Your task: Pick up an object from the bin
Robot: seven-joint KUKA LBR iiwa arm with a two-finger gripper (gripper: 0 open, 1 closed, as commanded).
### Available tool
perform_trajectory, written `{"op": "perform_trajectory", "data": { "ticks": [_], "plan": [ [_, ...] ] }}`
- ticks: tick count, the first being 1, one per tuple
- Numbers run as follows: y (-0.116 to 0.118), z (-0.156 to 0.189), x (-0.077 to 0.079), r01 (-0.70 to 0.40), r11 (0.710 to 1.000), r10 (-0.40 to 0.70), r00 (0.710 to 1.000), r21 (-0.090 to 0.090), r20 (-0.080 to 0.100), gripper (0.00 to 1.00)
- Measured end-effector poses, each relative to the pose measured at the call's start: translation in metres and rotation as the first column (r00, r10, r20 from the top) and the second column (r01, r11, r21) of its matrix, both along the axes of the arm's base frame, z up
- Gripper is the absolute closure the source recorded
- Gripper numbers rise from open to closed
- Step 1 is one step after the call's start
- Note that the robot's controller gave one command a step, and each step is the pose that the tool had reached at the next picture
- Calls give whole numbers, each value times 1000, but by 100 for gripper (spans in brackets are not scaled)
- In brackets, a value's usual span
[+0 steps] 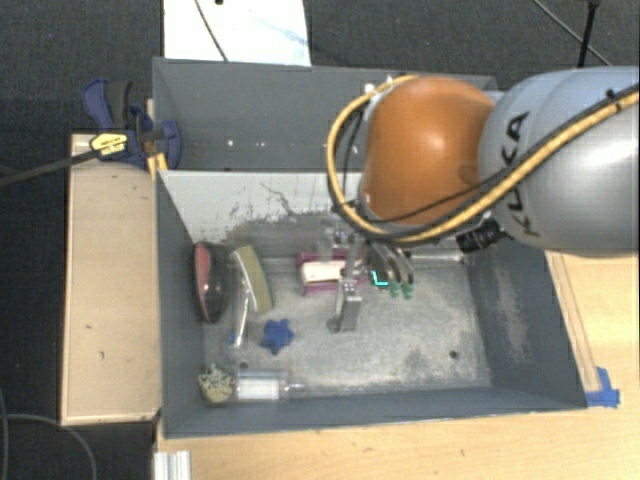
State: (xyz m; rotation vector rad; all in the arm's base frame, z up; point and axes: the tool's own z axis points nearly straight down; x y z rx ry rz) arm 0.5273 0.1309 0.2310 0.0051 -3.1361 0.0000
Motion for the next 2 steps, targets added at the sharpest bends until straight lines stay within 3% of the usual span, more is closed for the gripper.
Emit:
{"op": "perform_trajectory", "data": {
  "ticks": [1, 2],
  "plan": [
    [83, -11, -26, -64, 998, 64, 998, 3, 4, 0],
    [49, -148, 5, -163, 987, 163, 987, 0, 6, 0]
  ]
}}
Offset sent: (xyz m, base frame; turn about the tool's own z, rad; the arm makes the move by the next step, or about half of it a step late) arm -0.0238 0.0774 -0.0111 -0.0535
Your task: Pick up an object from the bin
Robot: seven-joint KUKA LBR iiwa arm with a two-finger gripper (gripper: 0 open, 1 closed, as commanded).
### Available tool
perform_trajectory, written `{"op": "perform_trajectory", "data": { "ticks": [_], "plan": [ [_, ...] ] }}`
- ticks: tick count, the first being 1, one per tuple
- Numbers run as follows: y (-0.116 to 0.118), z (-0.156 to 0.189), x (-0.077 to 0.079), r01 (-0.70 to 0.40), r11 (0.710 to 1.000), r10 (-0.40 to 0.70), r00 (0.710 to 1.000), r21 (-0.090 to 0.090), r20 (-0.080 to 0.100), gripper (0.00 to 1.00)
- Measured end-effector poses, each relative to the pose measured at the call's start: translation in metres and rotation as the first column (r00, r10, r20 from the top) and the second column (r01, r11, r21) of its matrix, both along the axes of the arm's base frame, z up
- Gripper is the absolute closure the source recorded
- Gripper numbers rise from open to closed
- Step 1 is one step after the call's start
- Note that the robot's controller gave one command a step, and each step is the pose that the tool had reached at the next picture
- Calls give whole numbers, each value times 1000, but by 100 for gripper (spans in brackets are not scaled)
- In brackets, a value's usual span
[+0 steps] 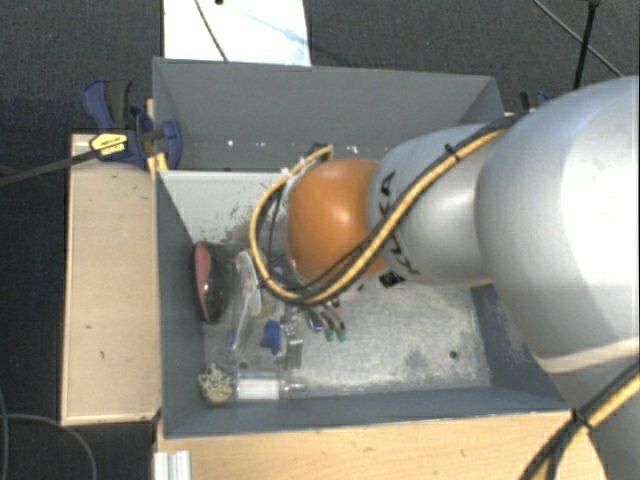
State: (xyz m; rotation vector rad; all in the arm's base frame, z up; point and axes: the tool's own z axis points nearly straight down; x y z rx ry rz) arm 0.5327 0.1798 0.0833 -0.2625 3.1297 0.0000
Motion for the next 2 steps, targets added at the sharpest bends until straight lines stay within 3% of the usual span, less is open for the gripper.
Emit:
{"op": "perform_trajectory", "data": {
  "ticks": [1, 2],
  "plan": [
    [1, 7, 2, 6, 1000, -6, 1000, 3, 9, 100],
    [1, 128, 14, 30, 1000, -30, 1000, 4, 9, 100]
  ]
}}
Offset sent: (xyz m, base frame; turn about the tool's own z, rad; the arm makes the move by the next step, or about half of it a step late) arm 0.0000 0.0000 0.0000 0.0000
